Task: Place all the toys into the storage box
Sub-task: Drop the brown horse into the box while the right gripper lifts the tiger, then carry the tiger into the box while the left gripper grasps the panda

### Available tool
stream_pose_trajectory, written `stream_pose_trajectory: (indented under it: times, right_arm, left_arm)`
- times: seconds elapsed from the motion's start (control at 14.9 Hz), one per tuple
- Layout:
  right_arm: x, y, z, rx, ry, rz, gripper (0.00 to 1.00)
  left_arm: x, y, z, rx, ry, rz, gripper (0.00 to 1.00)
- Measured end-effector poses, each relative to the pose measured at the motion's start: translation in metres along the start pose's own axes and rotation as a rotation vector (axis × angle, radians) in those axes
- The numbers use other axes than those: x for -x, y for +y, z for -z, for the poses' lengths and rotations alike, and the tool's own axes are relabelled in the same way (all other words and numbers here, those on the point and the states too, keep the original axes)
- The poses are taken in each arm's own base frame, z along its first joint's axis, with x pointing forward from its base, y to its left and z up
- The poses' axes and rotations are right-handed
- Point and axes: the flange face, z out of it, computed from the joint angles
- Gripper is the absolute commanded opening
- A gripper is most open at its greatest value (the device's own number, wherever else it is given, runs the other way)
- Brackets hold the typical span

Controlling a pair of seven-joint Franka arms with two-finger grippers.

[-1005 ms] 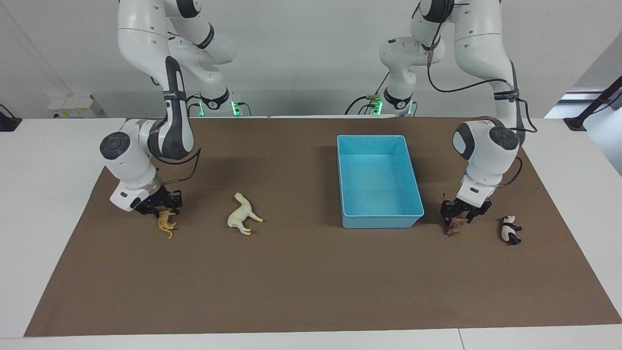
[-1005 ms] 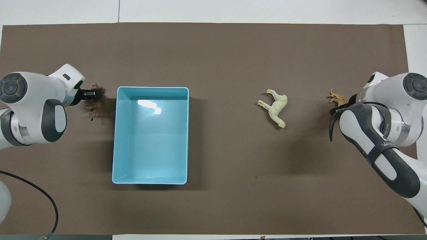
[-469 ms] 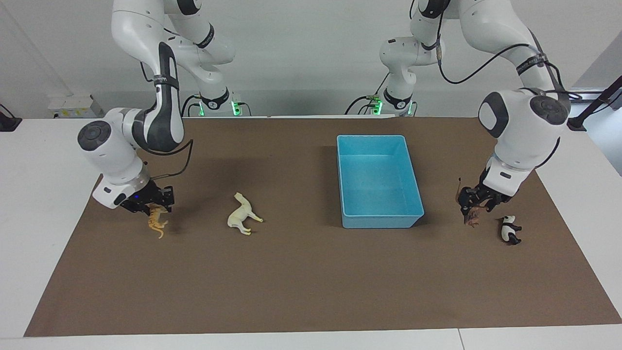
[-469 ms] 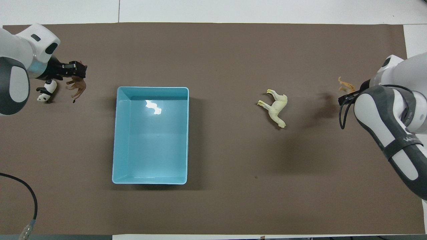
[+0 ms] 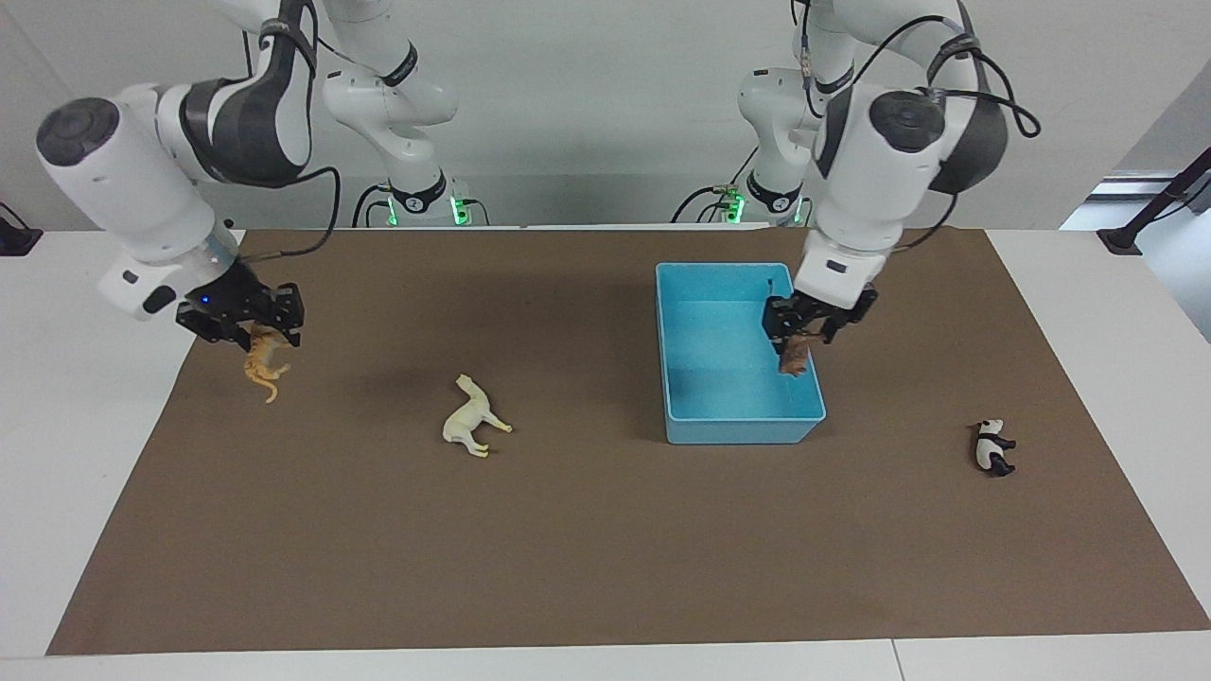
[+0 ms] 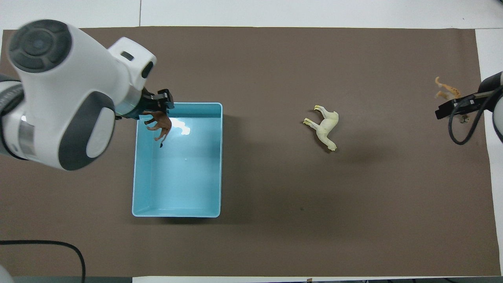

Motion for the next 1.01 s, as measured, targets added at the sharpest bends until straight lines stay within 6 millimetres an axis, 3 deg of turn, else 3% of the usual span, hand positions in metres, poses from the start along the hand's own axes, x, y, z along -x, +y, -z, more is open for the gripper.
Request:
stream_pose_trajectory:
  times: [0.07,0.2,0.4,0.47,0.6,0.67,0.8,1.01]
  right_arm:
    - [0.007,-0.002,0.015,0.007,0.0,0.003,0.0]
    - [0.016,-0.008,0.03,0.013,0.004,0.013,0.0]
    - [0.016,-0.014,0.033,0.018,0.006,0.013,0.0]
    - [0.015,-0.017,0.033,0.018,0.005,0.007,0.0]
    - [0.01,-0.039,0.032,0.019,0.005,-0.019,0.0]
    - [0.005,-0.063,0.032,0.02,0.005,-0.045,0.0]
    - [-0.005,-0.139,0.03,0.023,0.011,-0.096,0.0]
    - [-0.006,-0.292,0.036,0.022,0.051,-0.172,0.0]
  left_arm:
    - [0.009,0.006,-0.008,-0.01,-0.016,-0.007,1.0]
    - [0.01,-0.002,-0.014,-0.019,-0.028,0.003,1.0]
    - [-0.003,-0.029,-0.009,-0.014,-0.012,0.001,1.0]
    - [-0.014,-0.047,-0.008,-0.008,0.005,-0.008,1.0]
    - [-0.046,-0.112,-0.006,0.006,0.058,-0.036,1.0]
    - [-0.061,-0.154,-0.008,0.006,0.083,-0.05,1.0]
    - [-0.084,-0.232,-0.021,-0.002,0.122,-0.085,1.0]
    - [-0.109,-0.309,-0.062,-0.025,0.163,-0.186,1.0]
